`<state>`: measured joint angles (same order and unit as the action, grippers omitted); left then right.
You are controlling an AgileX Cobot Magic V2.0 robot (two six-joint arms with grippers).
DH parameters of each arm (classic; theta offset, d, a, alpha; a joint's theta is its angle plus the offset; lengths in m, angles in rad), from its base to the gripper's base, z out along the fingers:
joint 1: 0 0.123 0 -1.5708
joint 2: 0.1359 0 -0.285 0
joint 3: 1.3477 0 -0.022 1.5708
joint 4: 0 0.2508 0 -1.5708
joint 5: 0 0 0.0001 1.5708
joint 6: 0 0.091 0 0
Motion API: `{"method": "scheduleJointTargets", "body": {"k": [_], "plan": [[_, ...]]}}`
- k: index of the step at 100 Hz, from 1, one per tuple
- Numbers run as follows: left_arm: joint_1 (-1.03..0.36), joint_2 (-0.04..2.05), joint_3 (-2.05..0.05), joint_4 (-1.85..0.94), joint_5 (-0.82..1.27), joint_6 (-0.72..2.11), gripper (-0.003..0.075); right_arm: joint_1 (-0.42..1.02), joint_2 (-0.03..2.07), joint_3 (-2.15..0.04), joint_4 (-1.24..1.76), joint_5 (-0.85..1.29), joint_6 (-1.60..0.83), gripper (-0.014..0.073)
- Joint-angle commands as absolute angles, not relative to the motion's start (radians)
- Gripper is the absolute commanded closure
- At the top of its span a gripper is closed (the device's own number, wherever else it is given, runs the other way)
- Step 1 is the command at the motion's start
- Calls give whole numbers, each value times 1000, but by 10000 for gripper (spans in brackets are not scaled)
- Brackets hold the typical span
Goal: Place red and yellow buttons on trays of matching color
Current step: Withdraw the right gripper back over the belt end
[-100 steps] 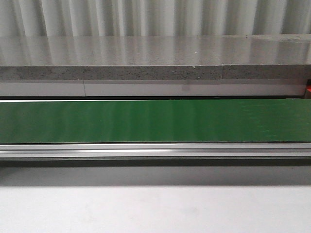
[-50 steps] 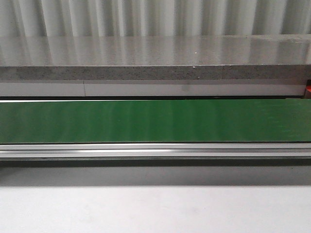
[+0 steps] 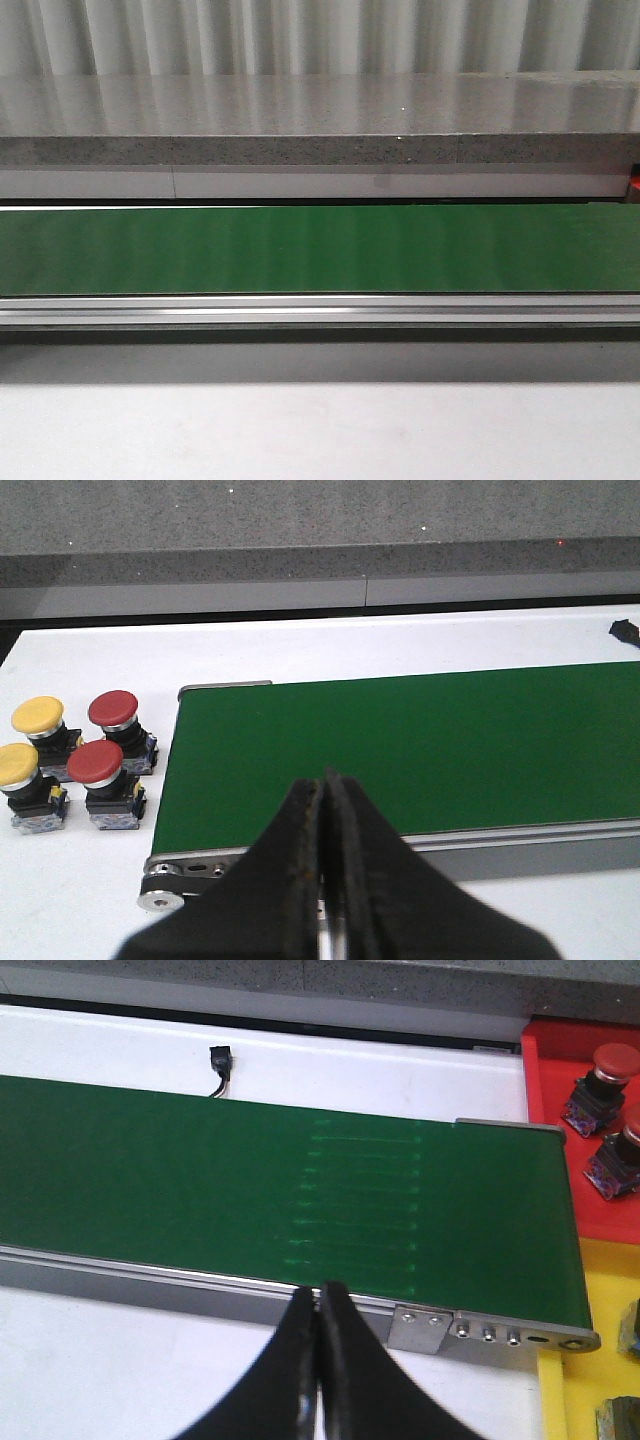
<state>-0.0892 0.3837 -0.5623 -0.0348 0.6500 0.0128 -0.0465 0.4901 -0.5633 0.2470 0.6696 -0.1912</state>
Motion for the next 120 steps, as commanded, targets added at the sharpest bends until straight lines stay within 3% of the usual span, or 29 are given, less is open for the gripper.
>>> {"method": "scheduleJointTargets", "body": {"k": [1,10,27,36,57,72,85,120], "plan": [[-96,390,-587,-45,570,13,720,-43,490,-588,250,608,-202,661],[-96,390,-587,-45,570,14,625,-43,490,-588,250,608,-202,661],[-96,390,-587,-41,570,14,270,-43,490,-588,250,608,-202,661],[-96,390,-587,-41,566,14,165,-43,490,-588,250,608,-202,661],[-96,390,-587,-16,533,0,176,-43,490,-588,250,608,-202,661],[-78,447,-606,154,521,-272,175,-43,490,-588,250,608,-202,661],[-38,556,-641,272,523,-440,175,-43,490,-588,250,608,-202,661],[136,955,-797,266,547,-516,175,-43,490,-588,250,608,-202,661]]}}
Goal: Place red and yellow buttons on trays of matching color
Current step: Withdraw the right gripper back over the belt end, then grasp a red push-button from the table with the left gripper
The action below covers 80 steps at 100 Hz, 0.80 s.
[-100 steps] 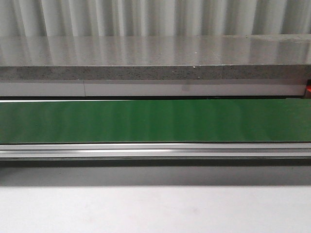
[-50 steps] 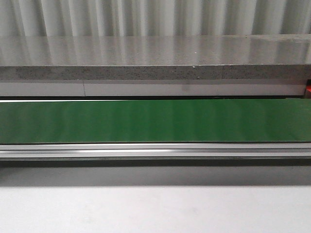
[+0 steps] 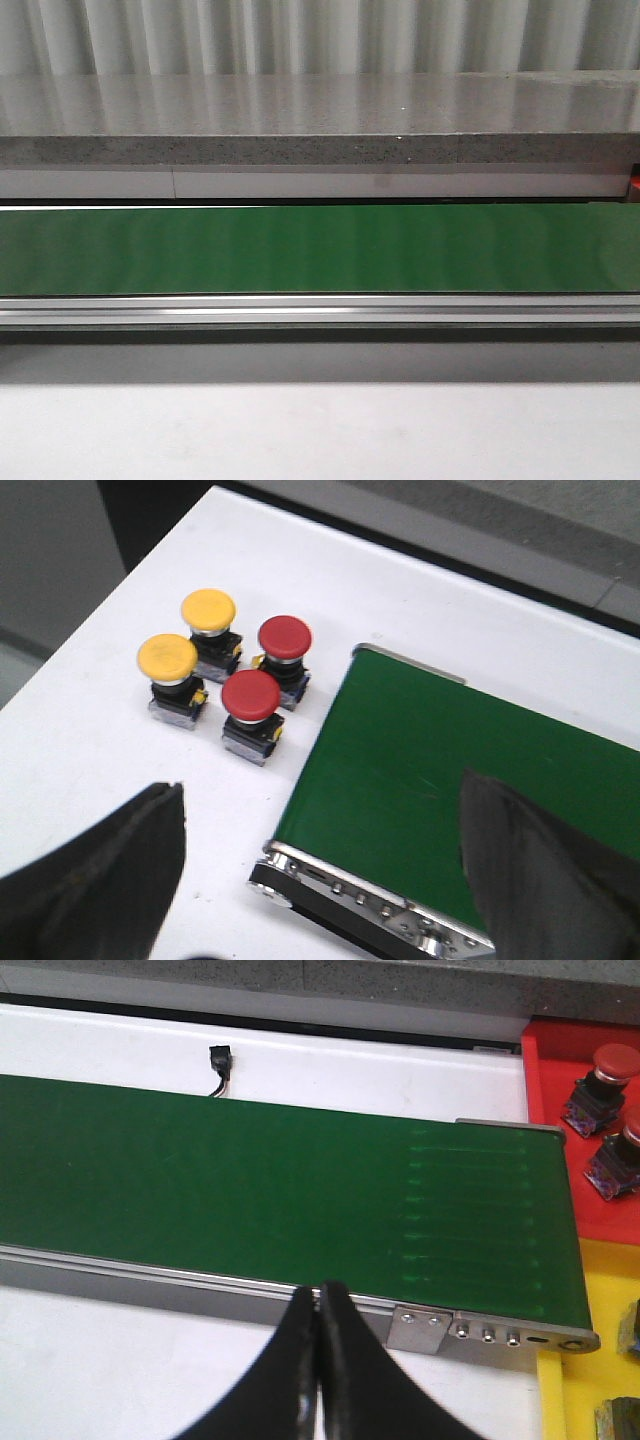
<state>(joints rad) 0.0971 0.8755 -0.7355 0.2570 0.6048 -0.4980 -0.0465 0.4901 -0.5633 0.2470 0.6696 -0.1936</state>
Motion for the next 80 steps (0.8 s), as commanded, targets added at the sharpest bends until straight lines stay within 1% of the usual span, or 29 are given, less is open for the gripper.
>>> {"method": "scheduleJointTargets", "body": {"k": [1,23,55,80], "plan": [[143,970,-804,266,547,-516,175,-43,490,-588,250,608,-202,661],[222,1179,-885,236,547,-516,175,-43,490,-588,250,608,-202,661],[230,1418,-974,236,536,-516,175,-43,490,-588,250,608,-202,661],[230,1550,-1035,236,498,-516,175,-43,490,-588,250,608,-202,661]]}}
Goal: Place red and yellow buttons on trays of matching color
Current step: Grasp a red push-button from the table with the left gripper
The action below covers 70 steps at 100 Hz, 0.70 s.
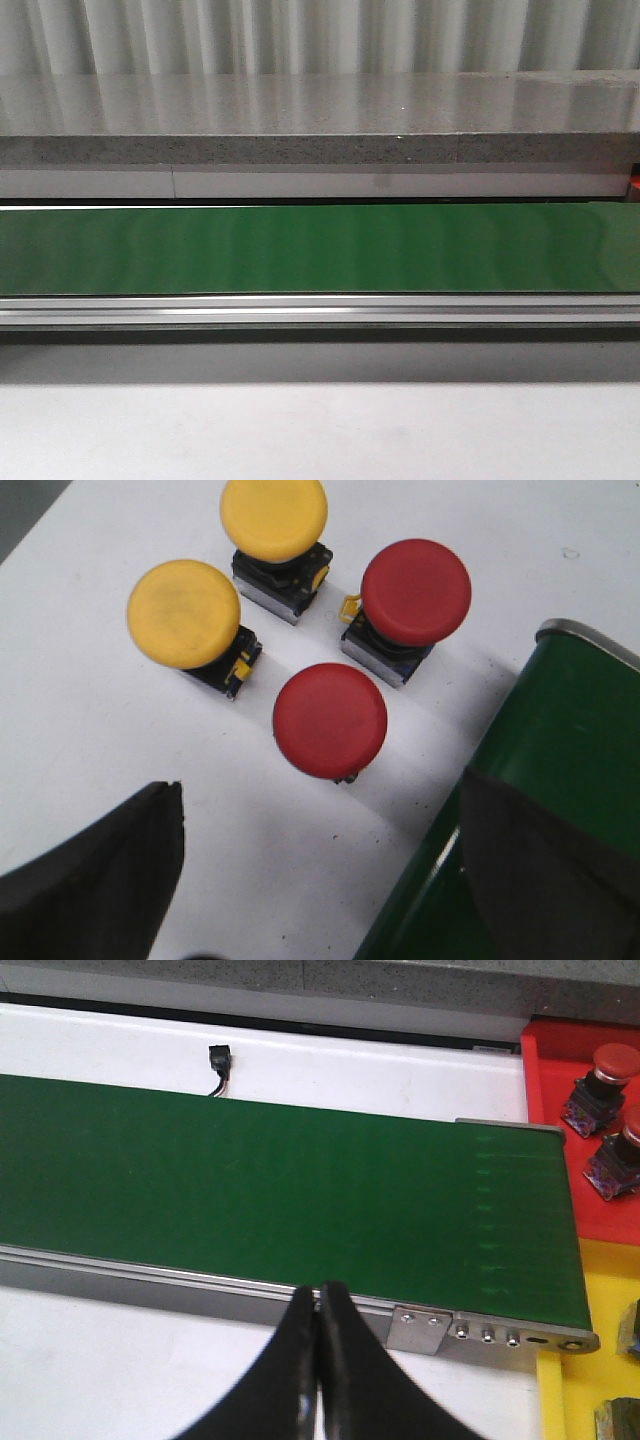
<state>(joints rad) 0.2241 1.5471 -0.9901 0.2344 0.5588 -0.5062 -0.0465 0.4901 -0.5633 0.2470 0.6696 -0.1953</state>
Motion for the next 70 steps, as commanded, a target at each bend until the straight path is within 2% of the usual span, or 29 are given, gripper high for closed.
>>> {"method": "scheduleJointTargets", "body": {"k": [1,70], "plan": [[230,1557,-1037,236,497,-516,175,-43,490,-588,250,608,-202,661],[263,1721,-1098,231,460,-516,181,-43,490,-588,250,613,-202,661]]}}
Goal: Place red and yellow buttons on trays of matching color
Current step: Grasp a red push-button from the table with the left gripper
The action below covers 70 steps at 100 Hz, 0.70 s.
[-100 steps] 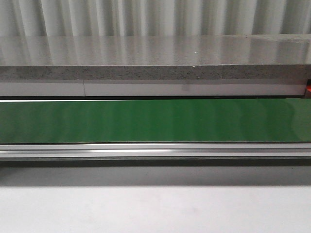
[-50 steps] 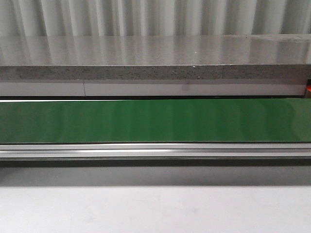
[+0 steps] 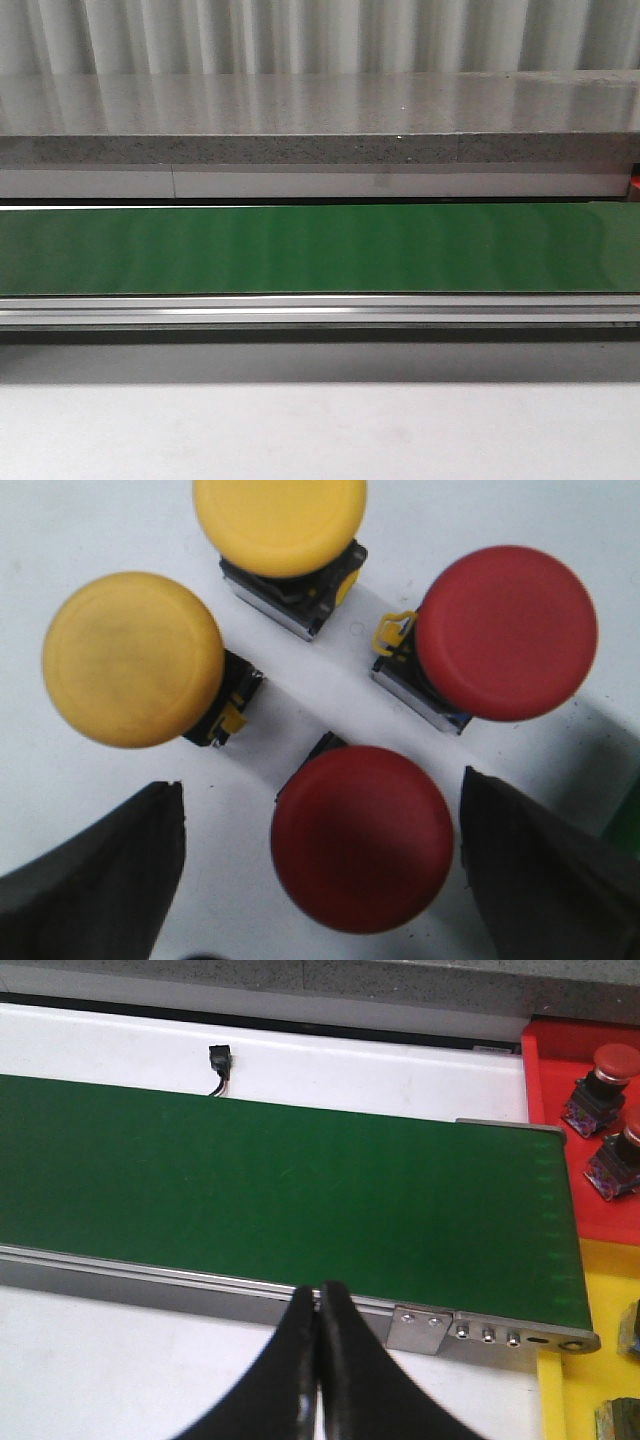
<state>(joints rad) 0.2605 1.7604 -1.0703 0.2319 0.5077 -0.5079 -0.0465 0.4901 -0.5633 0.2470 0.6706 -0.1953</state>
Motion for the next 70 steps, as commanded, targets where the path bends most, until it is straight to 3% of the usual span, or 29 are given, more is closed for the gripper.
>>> {"method": "scheduleJointTargets", "body": {"k": [1,11,40,70], "plan": [[263,1721,-1098,231,460,-516,183,-43,490,-588,250,613,-202,661],[263,1721,-1098,231,458,-515,266,-43,490,-588,250,613,-202,661],[261,1690,-1098,222,470,-508,741,-43,490,-588,250,613,-202,661],[255,1525,-1098,220,568,-472,740,-43,490,-588,250,613,-202,661]]}}
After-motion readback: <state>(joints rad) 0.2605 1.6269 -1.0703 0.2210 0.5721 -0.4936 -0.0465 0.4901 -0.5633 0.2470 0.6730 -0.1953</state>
